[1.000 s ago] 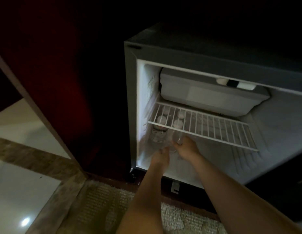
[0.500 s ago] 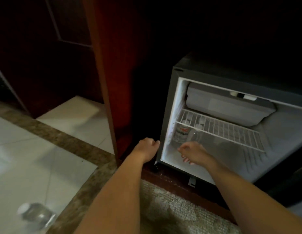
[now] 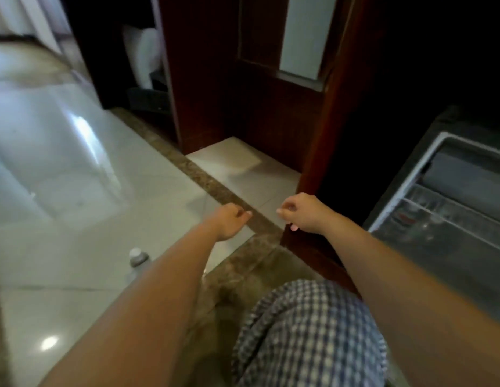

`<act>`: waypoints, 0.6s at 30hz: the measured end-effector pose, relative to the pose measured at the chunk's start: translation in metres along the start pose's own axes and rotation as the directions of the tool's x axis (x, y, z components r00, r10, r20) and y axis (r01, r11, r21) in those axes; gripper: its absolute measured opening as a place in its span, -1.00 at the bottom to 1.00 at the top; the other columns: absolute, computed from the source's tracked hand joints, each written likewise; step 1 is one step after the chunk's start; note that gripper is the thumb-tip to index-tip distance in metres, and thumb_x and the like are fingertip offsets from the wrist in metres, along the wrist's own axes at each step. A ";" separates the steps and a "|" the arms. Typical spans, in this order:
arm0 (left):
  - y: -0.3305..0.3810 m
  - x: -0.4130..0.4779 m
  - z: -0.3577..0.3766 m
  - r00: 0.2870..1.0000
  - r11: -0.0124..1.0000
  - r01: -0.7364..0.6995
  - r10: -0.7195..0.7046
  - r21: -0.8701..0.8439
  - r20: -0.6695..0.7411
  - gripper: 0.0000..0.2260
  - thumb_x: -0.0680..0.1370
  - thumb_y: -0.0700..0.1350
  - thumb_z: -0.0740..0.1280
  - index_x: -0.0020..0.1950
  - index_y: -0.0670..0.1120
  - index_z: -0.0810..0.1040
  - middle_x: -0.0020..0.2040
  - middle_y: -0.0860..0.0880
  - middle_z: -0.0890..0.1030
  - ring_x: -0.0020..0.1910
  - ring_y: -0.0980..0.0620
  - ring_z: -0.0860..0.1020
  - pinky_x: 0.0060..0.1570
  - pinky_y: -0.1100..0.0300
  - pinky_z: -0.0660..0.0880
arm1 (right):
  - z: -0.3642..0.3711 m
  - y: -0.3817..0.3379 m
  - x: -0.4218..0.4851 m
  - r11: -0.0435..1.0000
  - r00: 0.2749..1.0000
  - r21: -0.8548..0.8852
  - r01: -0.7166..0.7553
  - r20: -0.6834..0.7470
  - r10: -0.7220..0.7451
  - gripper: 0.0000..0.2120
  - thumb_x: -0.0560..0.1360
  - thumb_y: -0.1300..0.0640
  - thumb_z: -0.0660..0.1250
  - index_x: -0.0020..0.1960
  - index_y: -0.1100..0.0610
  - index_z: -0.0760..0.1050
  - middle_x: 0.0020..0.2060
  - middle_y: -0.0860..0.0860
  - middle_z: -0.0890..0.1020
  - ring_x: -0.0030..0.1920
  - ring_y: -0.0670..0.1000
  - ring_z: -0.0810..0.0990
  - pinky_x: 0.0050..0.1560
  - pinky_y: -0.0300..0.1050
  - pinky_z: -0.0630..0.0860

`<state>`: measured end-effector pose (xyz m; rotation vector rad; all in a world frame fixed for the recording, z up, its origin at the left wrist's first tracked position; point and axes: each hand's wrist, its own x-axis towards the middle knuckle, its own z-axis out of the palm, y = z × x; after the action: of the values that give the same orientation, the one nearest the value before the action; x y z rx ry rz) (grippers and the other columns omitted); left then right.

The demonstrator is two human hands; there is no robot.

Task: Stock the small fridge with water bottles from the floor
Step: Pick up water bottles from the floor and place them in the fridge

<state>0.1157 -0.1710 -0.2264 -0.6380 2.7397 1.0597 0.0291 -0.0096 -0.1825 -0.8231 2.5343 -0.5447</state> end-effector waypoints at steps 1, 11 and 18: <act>-0.021 -0.010 -0.007 0.999 0.999 0.050 -0.050 0.010 -0.004 -0.59 0.63 0.04 0.08 0.30 -0.22 0.46 0.23 -0.21 0.55 0.21 -0.18 0.52 0.27 0.00 0.42 | 0.012 -0.016 0.001 0.999 0.999 -0.042 0.030 0.035 -0.029 -0.68 0.57 -0.01 0.22 0.19 0.18 0.51 0.12 0.13 0.59 0.11 0.13 0.56 0.09 -0.03 0.47; -0.186 -0.089 -0.005 0.926 0.927 0.372 -0.374 -0.046 -0.049 -0.69 0.61 -0.04 0.17 0.23 -0.19 0.51 0.19 -0.18 0.56 0.15 -0.12 0.51 0.14 0.11 0.40 | 0.145 -0.112 0.011 0.966 0.939 -0.176 0.189 0.322 -0.125 -0.69 0.55 0.03 0.26 0.18 0.21 0.52 0.10 0.17 0.59 0.06 0.15 0.58 0.13 0.04 0.55; -0.240 -0.096 0.037 0.883 0.866 0.469 -0.467 -0.174 0.053 -0.61 0.56 -0.05 0.28 0.35 -0.15 0.39 0.33 -0.12 0.47 0.26 -0.10 0.47 0.20 0.15 0.39 | 0.234 -0.113 0.031 0.985 0.934 -0.058 0.162 0.331 -0.134 -0.64 0.53 0.14 0.28 0.32 0.13 0.42 0.13 0.12 0.58 0.02 0.05 0.57 0.09 -0.07 0.54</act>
<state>0.3047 -0.2730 -0.3747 -1.2435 2.3016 1.1792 0.1744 -0.1679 -0.3322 -1.0486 2.2153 -0.3161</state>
